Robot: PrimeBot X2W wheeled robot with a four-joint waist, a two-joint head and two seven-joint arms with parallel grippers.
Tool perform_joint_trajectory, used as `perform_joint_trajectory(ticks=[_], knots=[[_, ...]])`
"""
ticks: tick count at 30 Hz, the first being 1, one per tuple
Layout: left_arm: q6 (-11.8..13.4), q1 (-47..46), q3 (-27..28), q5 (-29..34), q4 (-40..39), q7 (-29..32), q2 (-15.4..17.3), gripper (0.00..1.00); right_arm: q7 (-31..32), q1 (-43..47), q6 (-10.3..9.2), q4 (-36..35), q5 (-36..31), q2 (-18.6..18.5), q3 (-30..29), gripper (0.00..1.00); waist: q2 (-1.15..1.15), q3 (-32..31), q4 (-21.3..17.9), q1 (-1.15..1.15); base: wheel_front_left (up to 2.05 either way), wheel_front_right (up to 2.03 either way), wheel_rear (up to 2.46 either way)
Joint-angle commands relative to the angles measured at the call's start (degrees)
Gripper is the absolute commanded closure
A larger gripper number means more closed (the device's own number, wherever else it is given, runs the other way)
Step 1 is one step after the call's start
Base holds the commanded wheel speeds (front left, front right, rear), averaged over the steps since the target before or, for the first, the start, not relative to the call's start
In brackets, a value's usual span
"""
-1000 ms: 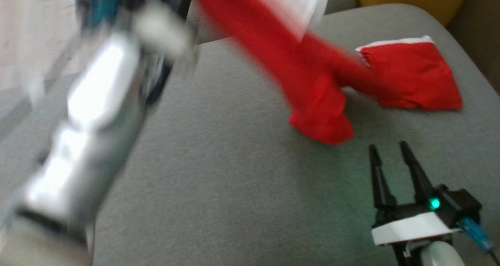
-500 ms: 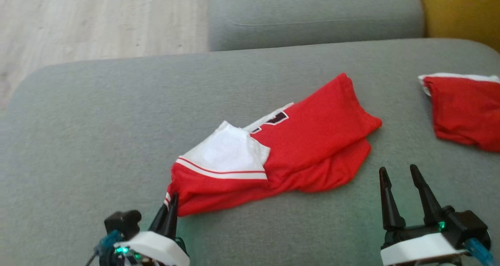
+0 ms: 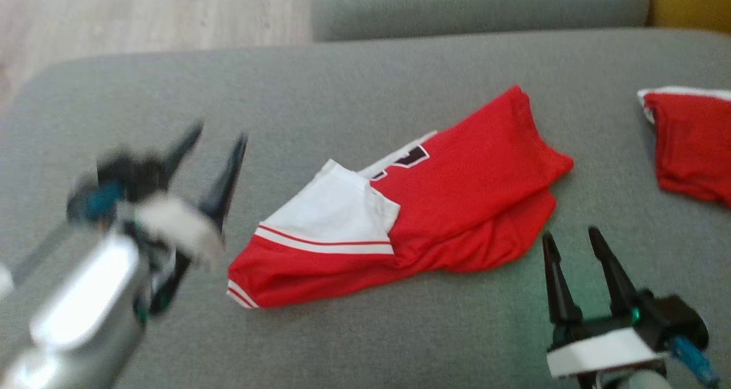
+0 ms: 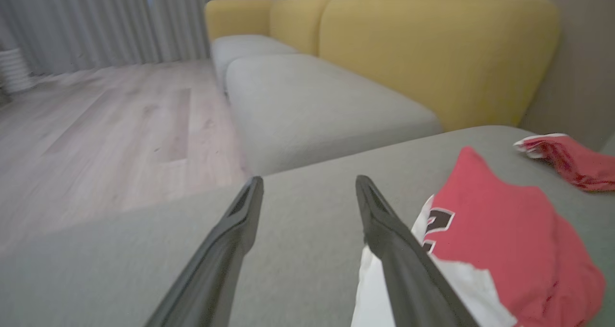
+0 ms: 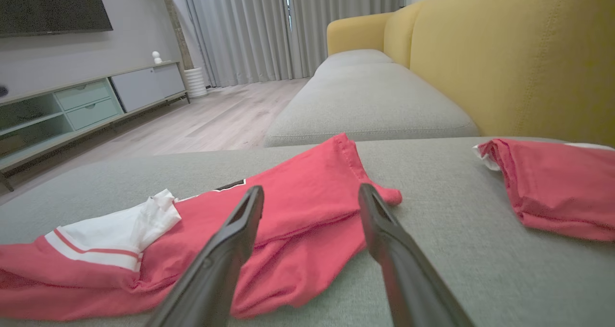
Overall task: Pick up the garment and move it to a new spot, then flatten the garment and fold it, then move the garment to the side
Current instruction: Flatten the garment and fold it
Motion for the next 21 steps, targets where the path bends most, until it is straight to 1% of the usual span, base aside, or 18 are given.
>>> perform_joint_trajectory(ticks=[1,2,4,7,8,9,12,18,19,21], knots=[[-2.43,-7.55,1.57,0.19,-2.88,2.83,2.18,0.0,-0.62,-4.13,-0.05,-2.12,-0.65,-0.31,1.82,0.0,0.0,2.96,-1.3,0.0,0.0,0.0,0.0],[-4.25,-9.86,1.17,-0.33,-3.12,4.53,2.26,0.0,-0.62,-4.75,-0.05,-2.18,-0.81,-0.31,1.89,0.0,0.0,3.94,-1.74,0.0,0.0,0.0,0.0],[-6.59,-13.94,0.07,-1.7,-2.32,8.72,2.6,0.0,-0.62,-6.0,-0.05,-2.33,-1.04,-0.31,2.19,0.0,0.0,5.9,-2.91,0.0,0.0,0.0,0.0],[-8.13,-19.43,-2.48,-2.71,0.55,14.24,2.94,0.0,-0.62,-7.59,-0.05,-2.43,-1.28,-0.31,2.45,0.0,0.0,8.18,-4.52,0.0,0.0,0.0,0.0],[-8.37,-20.77,-3.36,-3.45,1.73,15.97,2.83,0.0,-0.62,-8.0,-0.05,-2.42,-1.28,-0.31,2.5,0.0,0.0,8.79,-5.03,0.0,0.0,0.0,0.0],[-8.66,-22.92,-5.57,-4.73,3.58,18.74,2.78,0.0,-0.62,-8.71,-0.05,-2.42,-1.22,-0.31,2.67,0.0,0.0,9.89,-6.09,0.0,0.0,0.0,0.0],[-8.76,-24.81,-9.66,-7.56,4.9,21.76,3.11,0.0,-0.62,-9.47,-0.05,-2.51,-1.02,-0.31,2.89,0.0,0.0,11.21,-7.49,0.0,0.0,0.0,0.0],[-8.78,-27.55,-17.34,-11.47,7.5,23.44,4.83,0.0,-0.62,-10.49,-0.05,-2.79,-0.87,-0.31,2.6,0.0,0.0,13.16,-8.91,0.0,0.0,0.0,0.0],[-8.78,-27.55,-17.34,-11.47,7.5,23.44,4.83,0.0,-0.62,-10.49,-0.05,-2.79,-0.87,-0.31,2.6,0.0,0.0,13.16,-8.91,0.0,0.0,0.0,0.0],[-8.79,-28.73,-19.16,-12.07,9.13,23.33,5.33,0.0,-0.62,-10.94,-0.05,-2.8,-0.93,-0.31,2.72,0.0,0.0,13.69,-9.34,0.0,0.0,0.0,0.0]])
